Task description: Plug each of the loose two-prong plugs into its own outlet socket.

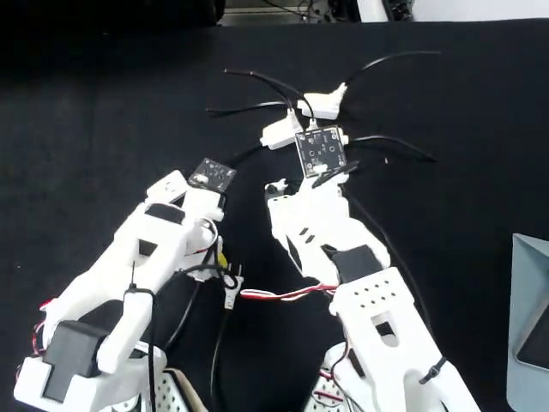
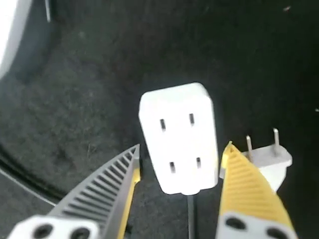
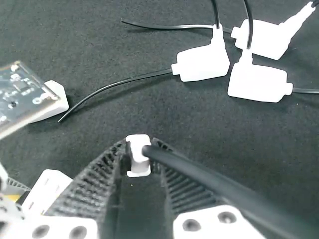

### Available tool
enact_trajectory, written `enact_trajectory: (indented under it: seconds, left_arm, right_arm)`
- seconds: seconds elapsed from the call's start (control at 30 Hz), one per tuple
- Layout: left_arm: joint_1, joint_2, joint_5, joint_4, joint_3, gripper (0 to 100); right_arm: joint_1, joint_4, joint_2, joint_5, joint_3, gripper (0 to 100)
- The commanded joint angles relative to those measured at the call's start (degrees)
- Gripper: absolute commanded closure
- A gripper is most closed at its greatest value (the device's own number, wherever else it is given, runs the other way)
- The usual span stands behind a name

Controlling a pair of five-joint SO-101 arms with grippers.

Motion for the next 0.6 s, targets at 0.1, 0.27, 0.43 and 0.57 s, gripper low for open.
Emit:
enact_trajectory:
  seconds: [0.1, 0.27, 0.43, 0.57]
  left_arm:
    - [0.6, -1.0, -14.0, -1.9, -1.9, 85]
    - [-2.0, -1.0, -28.8, -1.9, -3.9, 81]
    - [-5.7, -1.0, -35.0, -1.6, -7.7, 74]
    - [-7.9, -2.2, -30.3, -1.5, -10.1, 69]
  right_arm:
    - [0.4, -0.1, 0.1, 0.3, -2.8, 98.5]
    - [0.4, -0.1, 0.1, 0.3, -2.8, 98.5]
    - [0.4, -0.1, 0.1, 0.3, -2.8, 98.5]
    - [0.4, -0.1, 0.1, 0.3, -2.8, 98.5]
